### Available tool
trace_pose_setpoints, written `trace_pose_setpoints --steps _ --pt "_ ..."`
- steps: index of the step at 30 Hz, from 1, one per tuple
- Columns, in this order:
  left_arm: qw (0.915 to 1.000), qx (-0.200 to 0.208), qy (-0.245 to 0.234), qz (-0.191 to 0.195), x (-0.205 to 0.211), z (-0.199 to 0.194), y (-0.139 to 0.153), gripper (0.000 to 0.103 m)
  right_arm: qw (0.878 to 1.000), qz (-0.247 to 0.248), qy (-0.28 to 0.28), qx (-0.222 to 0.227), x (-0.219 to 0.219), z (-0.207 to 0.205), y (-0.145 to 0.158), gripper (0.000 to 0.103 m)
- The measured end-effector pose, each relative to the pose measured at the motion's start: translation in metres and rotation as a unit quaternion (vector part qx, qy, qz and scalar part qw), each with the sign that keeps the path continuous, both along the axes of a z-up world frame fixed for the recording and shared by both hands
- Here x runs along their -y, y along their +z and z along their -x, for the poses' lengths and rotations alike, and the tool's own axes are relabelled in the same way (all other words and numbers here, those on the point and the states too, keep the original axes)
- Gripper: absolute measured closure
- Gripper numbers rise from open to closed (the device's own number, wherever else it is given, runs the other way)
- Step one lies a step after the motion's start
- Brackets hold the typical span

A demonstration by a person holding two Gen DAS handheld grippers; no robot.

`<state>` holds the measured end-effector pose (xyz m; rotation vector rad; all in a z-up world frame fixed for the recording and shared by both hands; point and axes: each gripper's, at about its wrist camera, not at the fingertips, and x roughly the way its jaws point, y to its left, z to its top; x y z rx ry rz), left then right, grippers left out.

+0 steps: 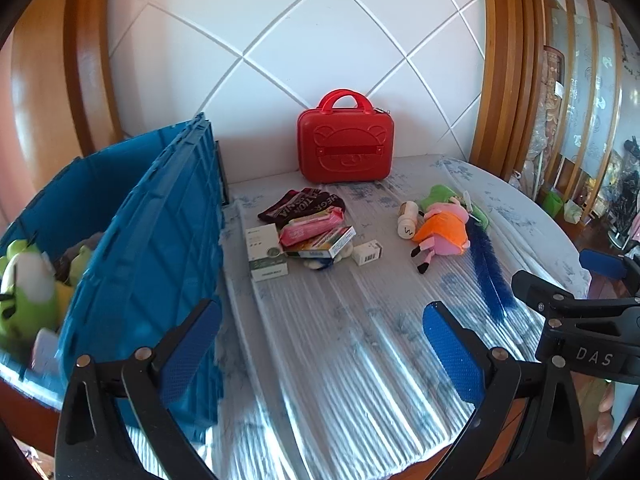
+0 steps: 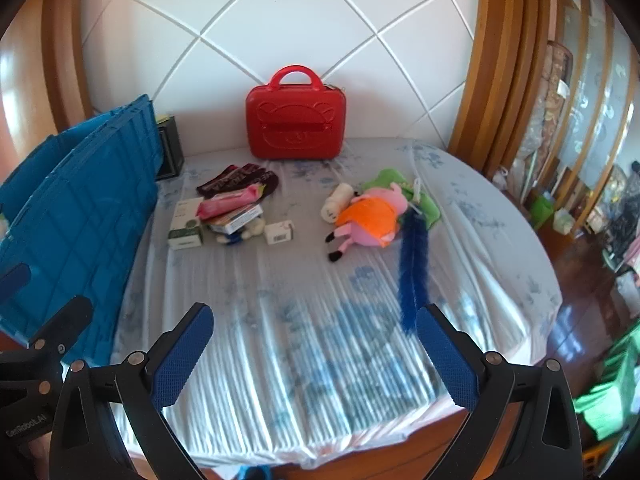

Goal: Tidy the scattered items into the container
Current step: 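Move both grippers toward the scattered items on the table, then lower the left gripper onto the teddy bear while the right gripper approaches the white medicine box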

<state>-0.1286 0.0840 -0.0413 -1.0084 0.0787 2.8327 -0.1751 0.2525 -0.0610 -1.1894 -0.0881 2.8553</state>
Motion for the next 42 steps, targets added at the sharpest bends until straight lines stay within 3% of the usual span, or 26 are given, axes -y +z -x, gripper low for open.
trace_pose_setpoints --steps 9,14,20,25,30,32,34,38,39,42 --pt "0.9990 0.043 -0.008 -0.009 -0.003 0.068 -0.023 0.000 0.999 -0.008 -0.022 0.025 -0.011 0.055 -0.012 0.000" --pt "0.9971 0.065 0.038 -0.009 -0.002 0.104 -0.043 0.000 0.998 0.013 -0.026 0.047 -0.047 0.091 -0.026 0.000" --pt "0.9900 0.112 0.086 -0.010 -0.022 0.145 -0.084 0.000 0.997 0.014 -0.033 0.074 -0.119 0.149 -0.053 0.000" --pt "0.9783 0.145 0.145 -0.033 -0.035 0.170 -0.120 0.004 0.995 0.023 0.026 0.097 -0.147 0.203 -0.076 0.000" --pt "0.9686 0.164 0.184 -0.029 -0.034 0.188 -0.149 0.004 0.985 0.048 0.102 0.128 -0.129 0.247 -0.105 0.000" --pt "0.9660 0.171 0.192 -0.025 -0.029 0.197 -0.161 0.004 0.981 0.055 0.128 0.133 -0.114 0.255 -0.115 0.006" --pt "0.9628 0.182 0.198 -0.022 -0.021 0.209 -0.175 0.008 0.976 0.065 0.153 0.140 -0.098 0.263 -0.125 0.017" --pt "0.9632 0.190 0.189 -0.023 -0.016 0.238 -0.198 0.011 0.967 0.067 0.188 0.161 -0.057 0.282 -0.153 0.027" --pt "0.9642 0.188 0.187 -0.018 -0.014 0.250 -0.206 0.012 0.966 0.064 0.190 0.165 -0.050 0.287 -0.160 0.034" --pt "0.9640 0.188 0.188 -0.014 -0.005 0.275 -0.219 0.013 0.962 0.070 0.191 0.183 -0.026 0.306 -0.183 0.036"
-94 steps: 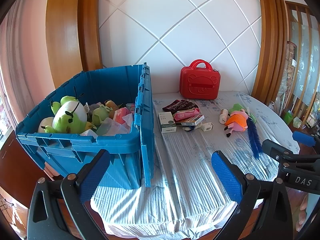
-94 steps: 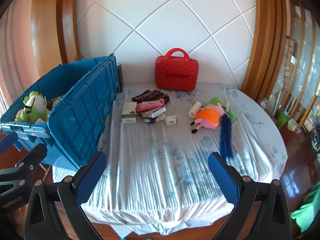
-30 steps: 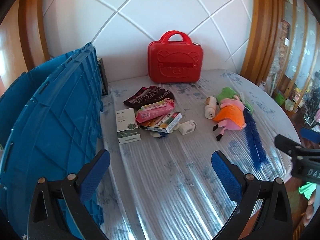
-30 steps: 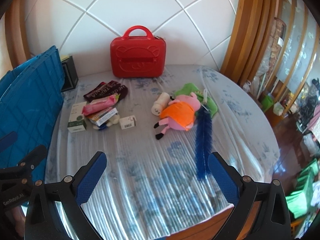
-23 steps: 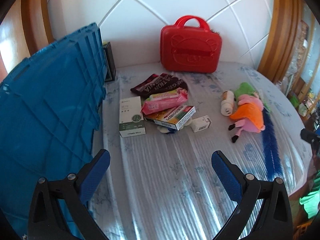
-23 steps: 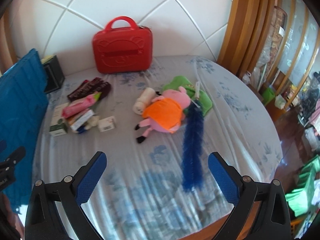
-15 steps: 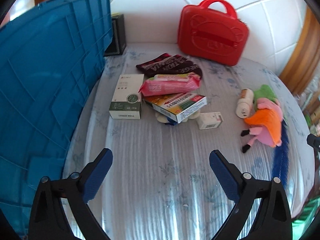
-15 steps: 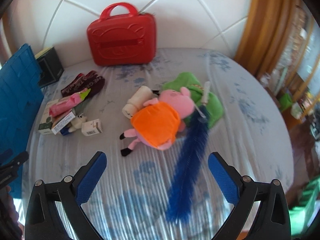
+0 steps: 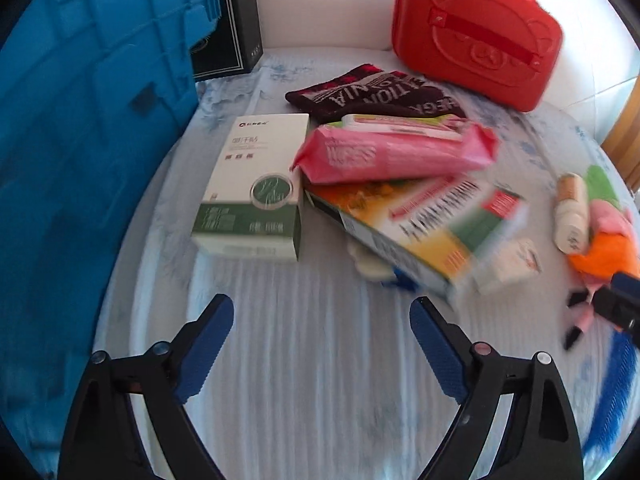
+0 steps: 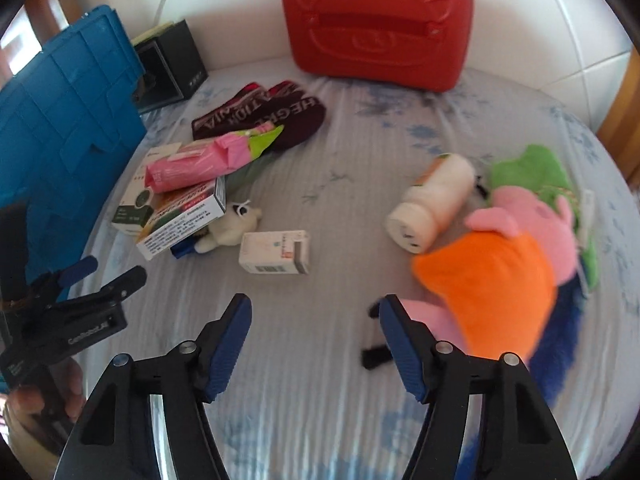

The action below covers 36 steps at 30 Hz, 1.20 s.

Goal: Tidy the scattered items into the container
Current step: 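Lower the left gripper onto the teddy bear while the right gripper approaches the white medicine box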

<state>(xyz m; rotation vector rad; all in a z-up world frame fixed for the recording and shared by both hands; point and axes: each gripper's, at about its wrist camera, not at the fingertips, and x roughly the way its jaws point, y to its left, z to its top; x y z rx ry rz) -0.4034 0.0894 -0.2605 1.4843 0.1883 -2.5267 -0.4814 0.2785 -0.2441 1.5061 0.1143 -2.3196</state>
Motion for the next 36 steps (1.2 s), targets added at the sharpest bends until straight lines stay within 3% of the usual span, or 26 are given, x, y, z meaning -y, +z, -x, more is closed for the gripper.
trace_pose_setpoints --steps 8,12,15,20,22,25,31,36 --pt "0.9995 -0.023 -0.013 0.016 0.001 0.059 -0.023 0.012 0.999 -0.024 -0.018 -0.019 0.030 0.061 -0.033 0.035" --pt "0.9990 0.006 -0.044 0.012 -0.011 0.072 -0.039 0.012 1.000 -0.025 -0.002 -0.009 0.046 0.082 -0.052 0.035" --pt "0.9993 0.009 -0.033 -0.011 -0.008 0.058 -0.040 0.012 0.999 -0.037 0.017 -0.003 0.052 0.075 -0.059 0.036" --pt "0.9950 0.062 -0.040 -0.068 -0.006 0.015 -0.047 0.013 0.998 -0.014 0.044 0.039 0.036 0.050 -0.062 0.036" --pt "0.9934 0.075 -0.067 -0.054 -0.017 -0.003 -0.048 0.013 0.997 0.002 0.064 0.050 0.030 0.038 -0.058 0.036" --pt "0.9929 0.062 -0.091 -0.046 -0.029 -0.024 -0.037 0.013 0.996 0.015 0.076 0.044 0.021 0.020 -0.047 0.036" --pt "0.9955 0.021 -0.069 -0.062 -0.032 -0.016 -0.017 0.013 0.999 0.016 0.035 0.015 -0.003 0.023 -0.034 0.036" --pt "0.9969 0.014 -0.067 -0.039 -0.038 -0.017 -0.017 0.013 0.998 -0.019 0.051 -0.009 0.016 0.039 -0.046 0.035"
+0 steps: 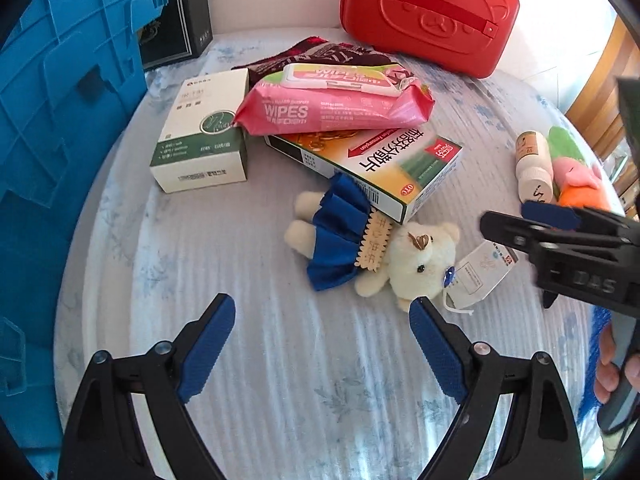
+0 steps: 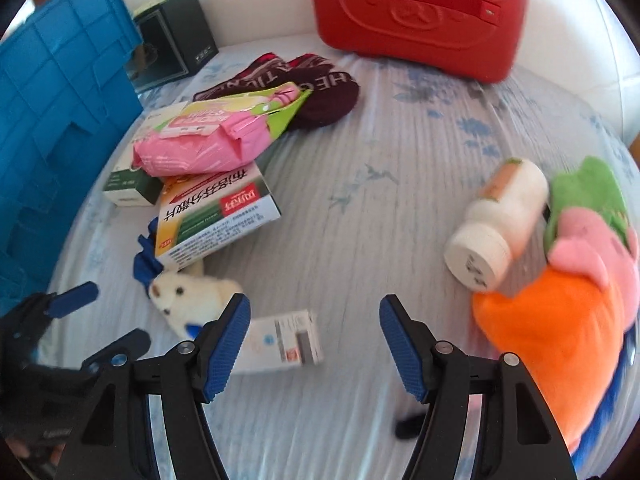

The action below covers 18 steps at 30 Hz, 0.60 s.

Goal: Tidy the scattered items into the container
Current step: 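Lower the left gripper onto the teddy bear while the right gripper approaches the white medicine box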

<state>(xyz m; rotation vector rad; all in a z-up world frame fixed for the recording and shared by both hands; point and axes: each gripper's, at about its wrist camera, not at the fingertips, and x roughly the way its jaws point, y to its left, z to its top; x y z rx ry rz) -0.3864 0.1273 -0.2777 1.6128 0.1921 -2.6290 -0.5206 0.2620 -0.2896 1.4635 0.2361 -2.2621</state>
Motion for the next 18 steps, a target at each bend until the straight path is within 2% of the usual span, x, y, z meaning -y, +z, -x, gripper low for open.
trace_pose_setpoints --steps 3,5,7,8,10,14,16,18 --pt "0.9999 -0.005 0.005 0.009 0.000 -0.003 0.002 0.013 0.999 -0.031 0.018 -0.014 0.017 0.003 -0.010 0.032" --pt "0.9998 -0.006 0.014 0.013 0.005 -0.005 0.005 0.013 0.998 -0.043 0.039 0.006 0.028 0.002 -0.019 0.032" --pt "0.9996 -0.009 0.020 0.016 0.011 -0.008 0.007 0.013 0.996 0.000 0.074 0.051 0.032 -0.007 -0.022 0.032" --pt "0.9996 -0.010 0.018 0.017 0.012 -0.009 0.009 0.013 0.994 0.021 0.084 0.065 0.032 -0.014 -0.022 0.036" --pt "0.9993 -0.018 0.024 0.024 0.014 -0.011 0.017 0.013 0.996 0.029 0.068 0.058 0.023 -0.019 -0.016 0.035" --pt "0.9987 -0.038 0.034 -0.005 0.014 -0.007 0.030 0.013 0.999 0.037 0.004 0.027 -0.013 -0.018 0.007 0.029" --pt "0.9984 -0.042 0.037 -0.010 0.008 0.001 0.029 0.013 0.999 0.035 -0.007 0.018 -0.025 -0.023 0.014 0.024" --pt "0.9992 -0.024 0.033 -0.001 -0.003 0.014 0.018 0.013 1.000 0.023 -0.013 0.011 -0.032 -0.030 0.017 0.022"
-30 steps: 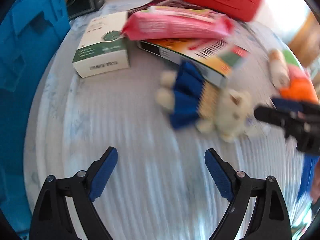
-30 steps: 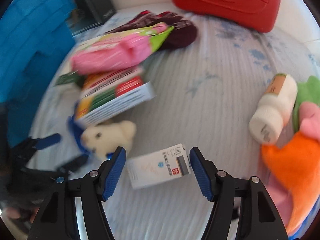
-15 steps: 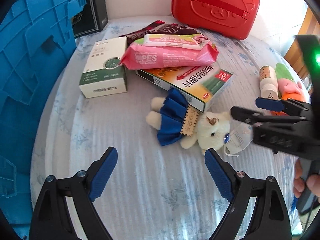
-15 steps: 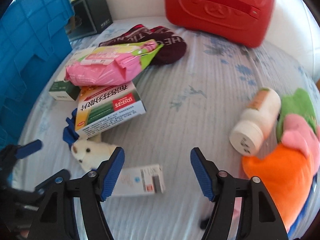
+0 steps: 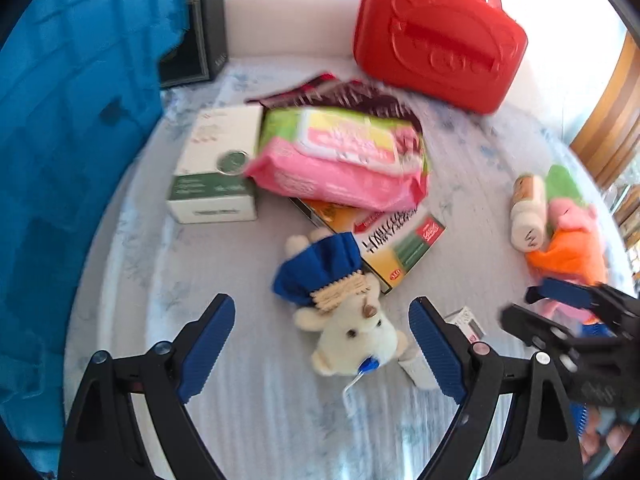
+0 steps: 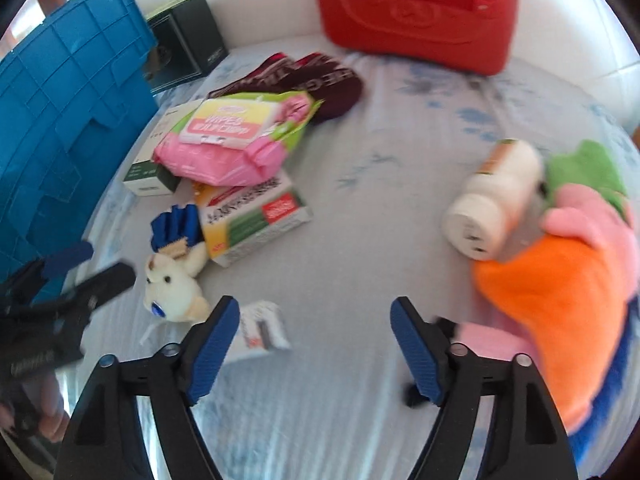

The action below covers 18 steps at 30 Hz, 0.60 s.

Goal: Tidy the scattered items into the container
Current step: 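Lower the left gripper onto the teddy bear while the right gripper approaches the white medicine box, then close the left gripper on the teddy bear while the right gripper grasps the white medicine box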

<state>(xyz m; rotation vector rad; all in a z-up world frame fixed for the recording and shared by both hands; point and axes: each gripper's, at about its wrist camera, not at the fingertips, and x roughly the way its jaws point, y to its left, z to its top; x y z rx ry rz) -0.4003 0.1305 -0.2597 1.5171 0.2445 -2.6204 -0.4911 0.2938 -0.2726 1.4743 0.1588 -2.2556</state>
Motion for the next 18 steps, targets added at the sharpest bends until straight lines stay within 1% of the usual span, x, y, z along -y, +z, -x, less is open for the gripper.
trace_pose_setpoints --steps 1,3,4,5,6,7,9,13,16,18 --pt "0.9997 0.024 -0.003 0.008 -0.007 0.007 -0.012 0.013 1.000 -0.007 -0.003 -0.001 -0.002 -0.002 -0.001 0.022" --pt "0.9989 0.046 -0.007 0.010 -0.013 0.008 -0.027 0.013 1.000 -0.010 -0.009 0.003 -0.008 -0.008 -0.004 0.022" --pt "0.9979 0.062 -0.009 0.013 -0.017 0.008 -0.038 0.015 1.000 -0.003 -0.014 0.008 -0.010 -0.009 -0.005 0.022" --pt "0.9979 0.063 -0.009 0.012 -0.018 0.004 -0.045 0.020 1.000 0.004 -0.018 0.014 -0.012 -0.010 -0.007 0.022" --pt "0.9980 0.063 -0.008 0.010 -0.017 0.002 -0.047 0.033 1.000 0.010 -0.018 0.017 -0.012 -0.012 -0.007 0.022" --pt "0.9985 0.052 -0.011 0.016 -0.018 -0.003 -0.048 0.043 1.000 0.014 -0.016 0.019 -0.008 -0.013 -0.009 0.022" --pt "0.9988 0.041 -0.023 0.012 -0.018 -0.009 -0.046 0.055 1.000 0.021 -0.007 0.022 0.002 -0.016 -0.013 0.025" --pt "0.9989 0.037 -0.027 0.006 -0.012 -0.013 -0.046 0.055 0.999 0.027 0.016 0.031 0.022 -0.023 -0.021 0.026" --pt "0.9989 0.037 -0.026 0.005 -0.008 -0.015 -0.047 0.055 0.998 0.036 0.018 0.044 0.031 -0.024 -0.027 0.026" --pt "0.9990 0.037 -0.024 0.004 -0.004 -0.016 -0.048 0.055 0.998 0.029 0.020 0.044 0.037 -0.023 -0.032 0.028"
